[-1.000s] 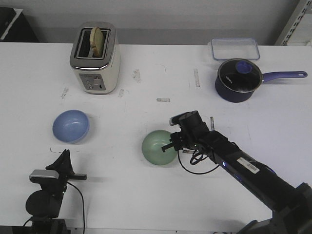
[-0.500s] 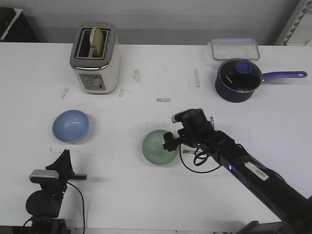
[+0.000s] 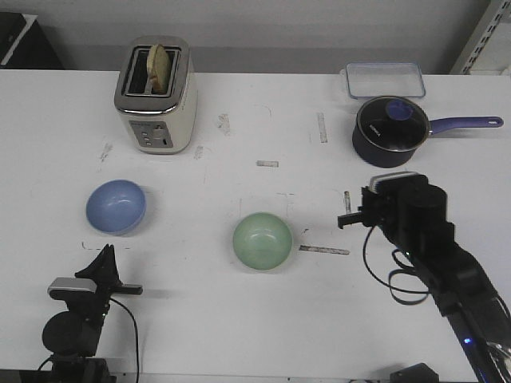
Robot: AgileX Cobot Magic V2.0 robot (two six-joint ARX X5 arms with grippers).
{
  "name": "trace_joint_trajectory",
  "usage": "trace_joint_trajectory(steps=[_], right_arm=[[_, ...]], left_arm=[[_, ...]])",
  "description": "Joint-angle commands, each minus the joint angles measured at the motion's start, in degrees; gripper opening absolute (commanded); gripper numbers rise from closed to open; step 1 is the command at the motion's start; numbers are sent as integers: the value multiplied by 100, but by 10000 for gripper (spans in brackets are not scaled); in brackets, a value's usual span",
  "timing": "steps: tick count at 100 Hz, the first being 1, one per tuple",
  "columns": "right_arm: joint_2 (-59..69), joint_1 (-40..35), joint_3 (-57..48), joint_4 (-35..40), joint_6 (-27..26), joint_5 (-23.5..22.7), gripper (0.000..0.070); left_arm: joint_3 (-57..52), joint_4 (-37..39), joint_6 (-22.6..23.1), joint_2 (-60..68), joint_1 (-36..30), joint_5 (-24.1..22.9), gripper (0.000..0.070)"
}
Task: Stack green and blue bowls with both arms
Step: 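Release the green bowl and retract the right gripper to rest, then reach the left gripper to the blue bowl rim and grasp it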
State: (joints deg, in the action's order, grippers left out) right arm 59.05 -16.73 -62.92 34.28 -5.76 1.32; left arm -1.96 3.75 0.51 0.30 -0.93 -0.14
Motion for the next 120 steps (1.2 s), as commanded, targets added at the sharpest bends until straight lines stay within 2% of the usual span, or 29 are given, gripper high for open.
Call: trace_joint_trajectory(steps=[1,23,40,54,72,95,101,107,115,120], right_arm=[[-286,225,264,35,284,17,7],[-1578,944,1819,-529,468,0,7],[-2402,1008,2887,-1075,584,-35,7],[-2765,1005,3353,-1331,581,-308,7],[-2791,1005,3381,-1316,584,-302,7],[-2785,1005,3381,-1303,584,-302,7],[-2782,1005,3381,-1300,584,-302,7],[-2782,1005,3381,-1305,584,-302,7],[-2782,1005,3381,-1300,584,-304,7],[-2782,1005,3381,-1279,584,-304,7]], left_arm=[[118,70,-9,-11,0,-4,2],[118,404,-11,-11,0,-7,1],[24,601,-151,-11,0,-13,1],[-442,448,-260,50,0,-13,1],[-1832,-140,-232,669,2,-22,1],[-4433,-1497,37,2623,2,-39,8],[-5093,-1991,105,3195,9,-55,73],[-5670,-2455,101,3753,35,-212,198],[-6225,-2909,98,4424,105,-509,399],[-6402,-3025,87,4778,146,-669,473]])
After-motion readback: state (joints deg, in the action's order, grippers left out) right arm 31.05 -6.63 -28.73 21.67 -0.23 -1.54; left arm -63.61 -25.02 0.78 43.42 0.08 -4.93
